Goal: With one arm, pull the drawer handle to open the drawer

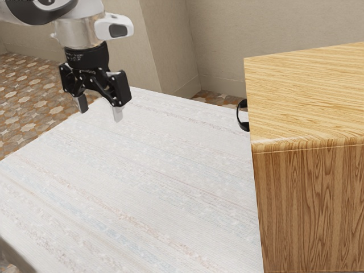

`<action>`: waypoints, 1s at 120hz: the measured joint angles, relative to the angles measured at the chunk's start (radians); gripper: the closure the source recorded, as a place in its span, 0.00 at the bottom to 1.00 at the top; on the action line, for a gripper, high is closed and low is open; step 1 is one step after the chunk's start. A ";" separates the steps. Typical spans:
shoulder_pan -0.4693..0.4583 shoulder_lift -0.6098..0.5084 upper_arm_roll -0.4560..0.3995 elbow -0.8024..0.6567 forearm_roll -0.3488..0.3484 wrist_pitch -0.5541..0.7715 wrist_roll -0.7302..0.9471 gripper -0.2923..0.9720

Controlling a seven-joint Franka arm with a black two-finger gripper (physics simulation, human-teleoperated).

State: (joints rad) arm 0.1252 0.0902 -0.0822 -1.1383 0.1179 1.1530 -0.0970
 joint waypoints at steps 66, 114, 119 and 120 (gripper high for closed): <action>-0.255 -0.397 0.128 -0.522 0.058 0.391 0.085 0.23; -0.315 -0.245 0.194 -0.492 -0.156 0.664 0.853 0.23; -0.309 -0.246 0.232 -0.492 -0.223 0.678 0.968 0.23; -0.306 -0.246 0.238 -0.492 -0.237 0.680 0.991 0.23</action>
State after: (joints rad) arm -0.1810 -0.1560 0.1555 -1.6305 -0.1193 1.8334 0.8941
